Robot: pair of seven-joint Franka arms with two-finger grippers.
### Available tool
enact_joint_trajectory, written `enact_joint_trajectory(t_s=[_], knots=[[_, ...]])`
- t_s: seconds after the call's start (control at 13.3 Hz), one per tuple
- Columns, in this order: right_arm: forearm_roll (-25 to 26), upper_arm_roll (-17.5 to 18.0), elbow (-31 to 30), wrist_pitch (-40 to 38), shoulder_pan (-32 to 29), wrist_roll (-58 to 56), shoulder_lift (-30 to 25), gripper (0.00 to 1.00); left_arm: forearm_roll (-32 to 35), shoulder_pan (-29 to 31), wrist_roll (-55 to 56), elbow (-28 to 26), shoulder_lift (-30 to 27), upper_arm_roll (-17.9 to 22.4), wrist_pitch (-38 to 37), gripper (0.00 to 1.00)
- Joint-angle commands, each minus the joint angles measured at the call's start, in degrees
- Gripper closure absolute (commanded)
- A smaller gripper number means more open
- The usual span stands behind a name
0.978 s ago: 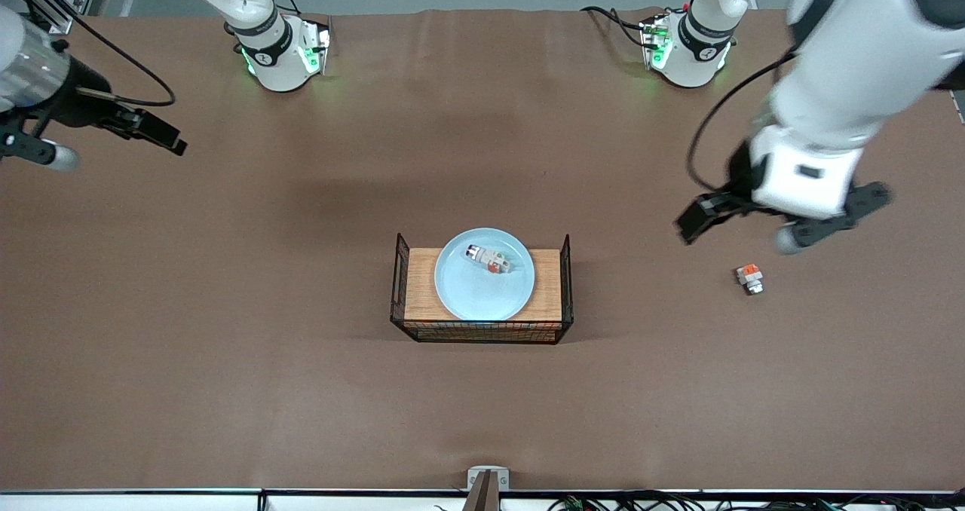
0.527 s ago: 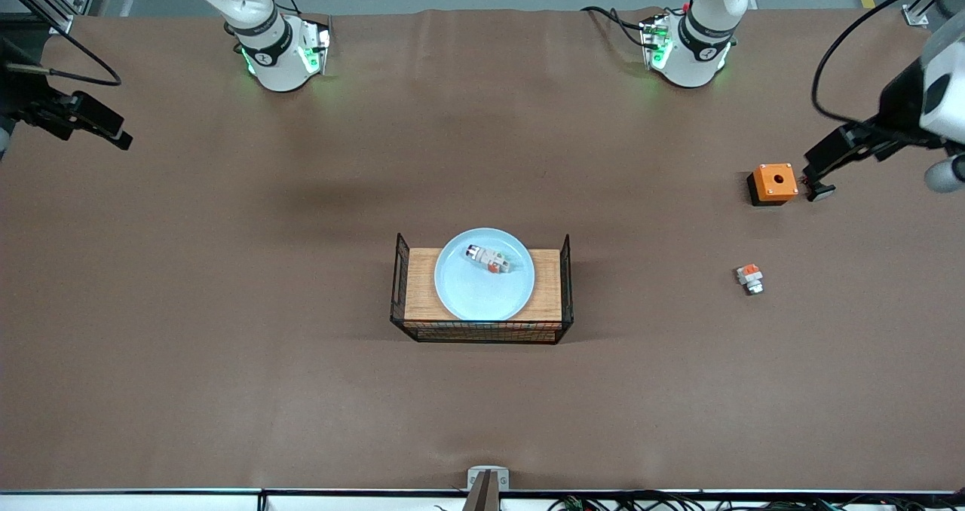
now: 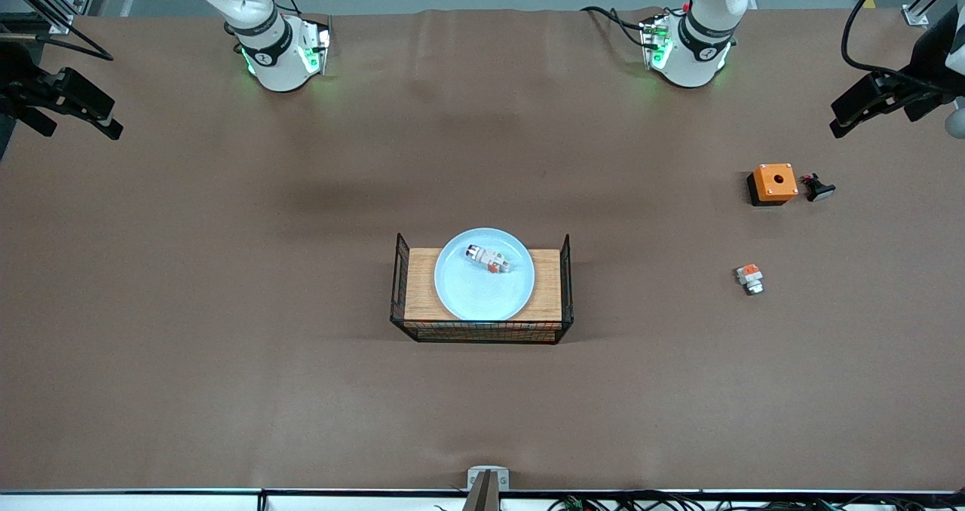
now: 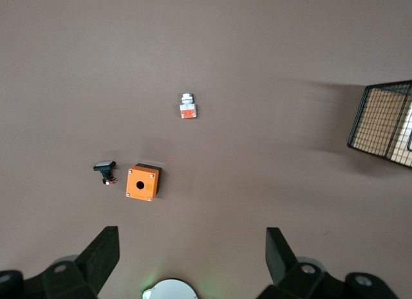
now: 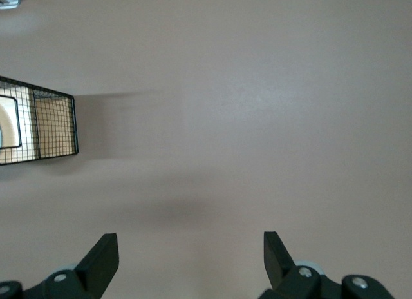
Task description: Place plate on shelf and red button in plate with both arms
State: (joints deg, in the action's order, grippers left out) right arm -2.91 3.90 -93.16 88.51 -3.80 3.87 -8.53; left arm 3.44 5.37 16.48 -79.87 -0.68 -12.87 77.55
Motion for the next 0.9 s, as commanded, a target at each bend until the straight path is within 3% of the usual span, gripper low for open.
enact_joint_trajectory(t_s=[0.0, 0.23, 0.38, 0.6, 0.83], knots=[[0.6, -0.2, 1.4, -0.5, -0.2, -1.9, 0.7, 0.0, -0.8, 0.0, -1.9, -5.7, -3.3, 0.7, 2.3, 0.0], [0.7, -0.3, 2.0, -0.4, -0.4, -1.9, 0.8, 0.0, -2.0, -4.2, -5.1, -12.9, -6.3, 6.4, 9.5, 0.0], [0.9, -0.2, 2.8, -0.3, -0.2, -2.1, 1.8, 0.0, -2.0, -4.3, -5.5, -13.2, -6.0, 6.3, 10.3, 0.0], [0.7, -0.2, 10.3, -1.6, -0.4, -2.3, 6.6, 0.0, -2.0, -4.4, -5.8, -12.9, -5.0, 5.9, 10.2, 0.0], [1.0, -0.2, 11.9, -1.7, -0.4, -2.2, 8.3, 0.0, -2.7, -4.4, -6.4, -12.9, -4.5, 5.7, 10.1, 0.0]])
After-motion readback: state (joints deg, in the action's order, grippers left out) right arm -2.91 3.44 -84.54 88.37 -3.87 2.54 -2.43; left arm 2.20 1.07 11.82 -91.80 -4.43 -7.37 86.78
